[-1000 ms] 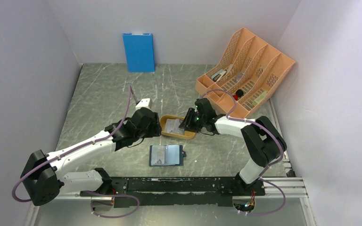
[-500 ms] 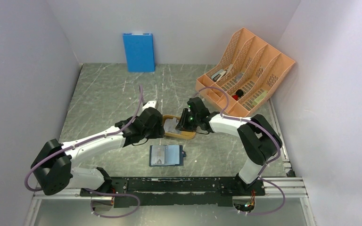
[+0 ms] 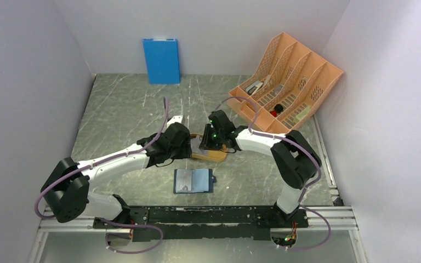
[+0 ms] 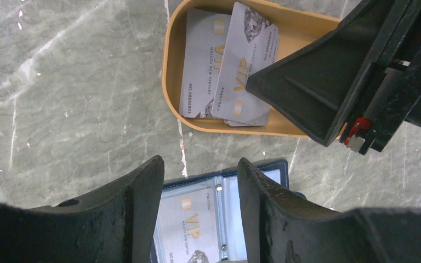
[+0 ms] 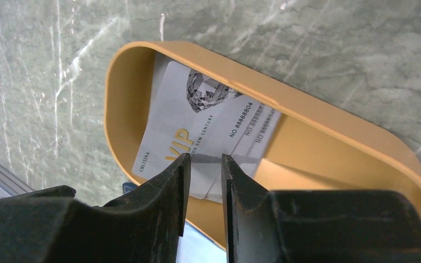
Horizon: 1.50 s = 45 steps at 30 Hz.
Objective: Put the credit cards into the card holder
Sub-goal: Adjust the credit card in the storage box.
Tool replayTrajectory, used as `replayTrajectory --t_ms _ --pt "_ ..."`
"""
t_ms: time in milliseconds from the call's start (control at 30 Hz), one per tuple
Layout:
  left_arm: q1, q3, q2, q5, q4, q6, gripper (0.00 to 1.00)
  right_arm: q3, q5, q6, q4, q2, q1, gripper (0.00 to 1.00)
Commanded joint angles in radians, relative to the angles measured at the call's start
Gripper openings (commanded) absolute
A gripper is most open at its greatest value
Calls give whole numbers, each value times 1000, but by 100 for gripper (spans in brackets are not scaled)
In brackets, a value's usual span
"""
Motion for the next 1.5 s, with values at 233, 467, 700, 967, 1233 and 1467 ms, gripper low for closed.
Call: replayTrajectory --t_ms 233,467,700,967,1233,1467 --pt "29 -8 -10 17 45 12 56 101 35 -41 -59 73 42 32" --pt "38 -18 -28 13 40 14 56 99 80 -44 -101 37 43 33" --pt "46 -20 -29 19 42 14 56 99 91 -63 -126 23 42 37" --pt "46 -20 -39 23 41 12 56 120 105 -76 -156 23 48 47" --pt "48 -15 -46 17 39 14 57 130 106 -29 -169 -38 41 54" --pt "57 -7 -41 9 44 14 57 90 118 28 -154 -58 6 62"
